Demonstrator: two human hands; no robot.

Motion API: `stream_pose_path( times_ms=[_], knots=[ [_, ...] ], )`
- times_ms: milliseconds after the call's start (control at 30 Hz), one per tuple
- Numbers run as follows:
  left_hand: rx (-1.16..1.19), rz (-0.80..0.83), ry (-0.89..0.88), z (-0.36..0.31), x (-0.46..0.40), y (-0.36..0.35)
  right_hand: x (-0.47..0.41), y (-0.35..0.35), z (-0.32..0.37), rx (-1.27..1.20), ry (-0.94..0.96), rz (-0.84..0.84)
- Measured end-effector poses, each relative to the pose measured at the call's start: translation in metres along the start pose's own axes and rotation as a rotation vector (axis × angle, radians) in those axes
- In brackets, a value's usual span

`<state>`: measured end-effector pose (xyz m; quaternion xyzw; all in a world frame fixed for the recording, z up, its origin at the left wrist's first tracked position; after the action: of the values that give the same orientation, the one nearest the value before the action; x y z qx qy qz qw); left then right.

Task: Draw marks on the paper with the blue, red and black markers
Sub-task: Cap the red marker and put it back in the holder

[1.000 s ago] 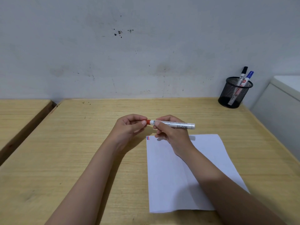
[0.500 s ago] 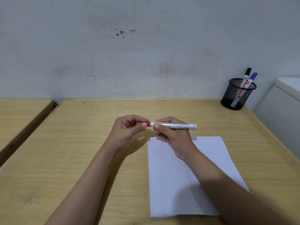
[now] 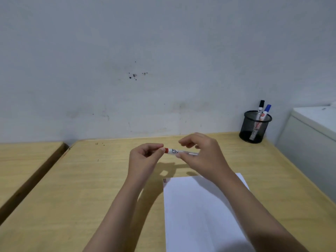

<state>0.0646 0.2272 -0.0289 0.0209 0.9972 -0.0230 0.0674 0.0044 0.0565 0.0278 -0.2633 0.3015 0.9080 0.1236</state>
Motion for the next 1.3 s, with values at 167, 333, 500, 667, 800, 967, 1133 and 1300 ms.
stream_pose_path(
  times_ms=[167, 333, 500, 667, 800, 967, 1133, 1300],
  knots=[
    [0.003, 0.107, -0.066, -0.031, -0.012, -0.051, -0.010, 0.016, -0.007, 0.252, 0.139, 0.079],
    [-0.066, 0.175, -0.098, -0.037, -0.027, -0.118, -0.021, 0.119, -0.042, 0.213, 0.059, -0.257],
    [-0.327, 0.317, -0.213, -0.032, -0.042, -0.220, -0.043, 0.243, -0.086, 0.201, -0.072, -0.610],
    [-0.515, 0.396, -0.462, -0.043, -0.053, -0.315, -0.072, 0.277, -0.130, 0.251, -0.132, -0.619],
    [-0.590, 0.404, -0.503, -0.030, -0.071, -0.351, -0.083, 0.261, -0.174, 0.379, -0.243, -0.477],
    [-0.585, 0.358, -0.455, -0.016, -0.085, -0.357, -0.085, 0.241, -0.229, 0.507, -0.401, -0.267],
    [-0.492, 0.319, -0.367, -0.011, -0.089, -0.351, -0.100, 0.245, -0.234, 0.704, -0.407, -0.268],
    [-0.450, 0.298, -0.351, -0.007, -0.091, -0.349, -0.116, 0.233, -0.236, 0.805, -0.368, -0.191]
  ],
)
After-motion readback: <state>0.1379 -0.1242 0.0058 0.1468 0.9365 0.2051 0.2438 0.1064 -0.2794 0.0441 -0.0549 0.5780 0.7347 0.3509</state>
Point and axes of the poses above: each hand's wrist, its own x-axis away from the middle knuckle, its own y-axis out of the back of the hand, z = x × y, the point moved 10 cm from there along -x, towards the middle knuckle, and after that the axes turned 2 degrees about y, right-handed, at the moved point
